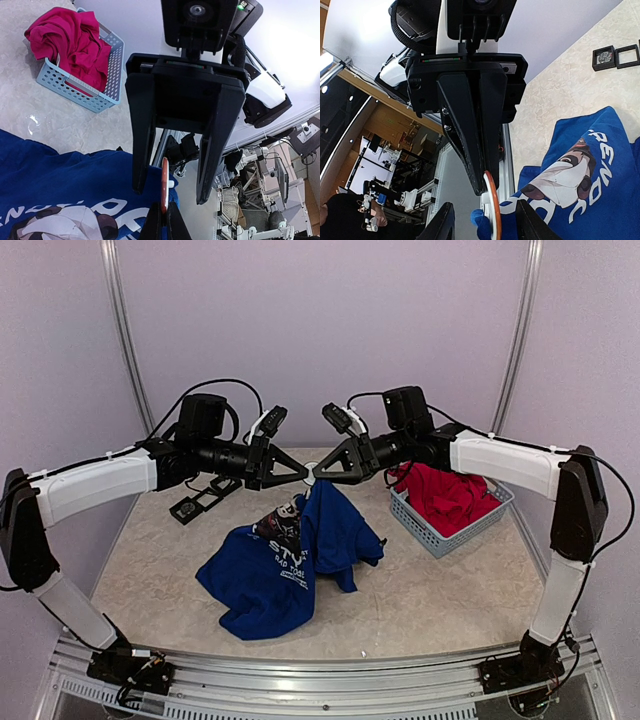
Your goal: Remove the brooch from the garment
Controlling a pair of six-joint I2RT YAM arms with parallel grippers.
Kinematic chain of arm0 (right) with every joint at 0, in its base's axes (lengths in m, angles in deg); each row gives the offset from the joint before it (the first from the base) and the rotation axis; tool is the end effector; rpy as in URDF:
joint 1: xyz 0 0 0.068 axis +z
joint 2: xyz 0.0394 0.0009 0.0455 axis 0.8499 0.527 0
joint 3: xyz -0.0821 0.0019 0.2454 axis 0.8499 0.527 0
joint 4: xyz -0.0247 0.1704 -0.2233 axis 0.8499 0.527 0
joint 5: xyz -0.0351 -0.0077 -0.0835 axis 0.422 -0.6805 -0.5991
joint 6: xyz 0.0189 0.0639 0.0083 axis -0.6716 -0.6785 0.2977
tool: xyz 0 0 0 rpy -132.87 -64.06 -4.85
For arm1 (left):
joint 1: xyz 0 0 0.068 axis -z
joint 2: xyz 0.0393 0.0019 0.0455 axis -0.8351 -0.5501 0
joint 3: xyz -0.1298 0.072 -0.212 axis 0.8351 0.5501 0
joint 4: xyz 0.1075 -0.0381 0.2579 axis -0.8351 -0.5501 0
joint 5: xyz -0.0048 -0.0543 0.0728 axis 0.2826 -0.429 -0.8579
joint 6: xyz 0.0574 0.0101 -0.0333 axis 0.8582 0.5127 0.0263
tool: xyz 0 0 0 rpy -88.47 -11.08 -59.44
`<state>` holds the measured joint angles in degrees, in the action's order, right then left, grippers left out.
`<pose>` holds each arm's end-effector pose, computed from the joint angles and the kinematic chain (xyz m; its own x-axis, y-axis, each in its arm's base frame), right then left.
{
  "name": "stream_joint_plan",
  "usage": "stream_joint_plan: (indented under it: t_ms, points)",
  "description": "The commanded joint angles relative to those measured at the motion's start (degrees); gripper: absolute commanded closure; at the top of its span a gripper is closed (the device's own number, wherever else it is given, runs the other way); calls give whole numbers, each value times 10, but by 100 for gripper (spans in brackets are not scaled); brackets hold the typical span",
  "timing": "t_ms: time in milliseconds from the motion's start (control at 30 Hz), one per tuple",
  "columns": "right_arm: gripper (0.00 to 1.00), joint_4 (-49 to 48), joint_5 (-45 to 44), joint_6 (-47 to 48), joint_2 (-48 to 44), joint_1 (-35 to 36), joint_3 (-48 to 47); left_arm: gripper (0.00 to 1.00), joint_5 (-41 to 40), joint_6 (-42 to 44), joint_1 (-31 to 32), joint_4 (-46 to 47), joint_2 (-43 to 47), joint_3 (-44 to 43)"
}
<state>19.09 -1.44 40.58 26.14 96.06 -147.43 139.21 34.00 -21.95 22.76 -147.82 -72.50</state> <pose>0.3227 0.3134 0.2950 -0.7374 -0.3219 -0.5938 -0.6145 -0.0451 0.7876 0.2970 -0.2569 0.3010 -0.8075 0.1179 -0.5780 0.5896 0.1944 -0.7840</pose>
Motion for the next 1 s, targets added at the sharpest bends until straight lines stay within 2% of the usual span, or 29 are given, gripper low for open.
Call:
stream_joint_plan:
  t_ms: [0, 333, 467, 733, 967]
  points:
    - [63, -19, 20, -13, 4, 5, 3, 100, 8, -2, -5, 22, 10, 2]
    - [79, -26, 23, -20, 4, 5, 11, 100, 10, 1, -8, 24, 9, -2]
    - [82, -27, 17, -20, 7, 5, 8, 100, 11, 2, -8, 22, 8, -5]
    - [97, -23, 9, -20, 15, 5, 6, 100, 11, 4, -8, 19, 7, -7]
    - [100, 10, -20, -14, 29, 5, -5, 100, 10, 13, -8, 8, 6, -16]
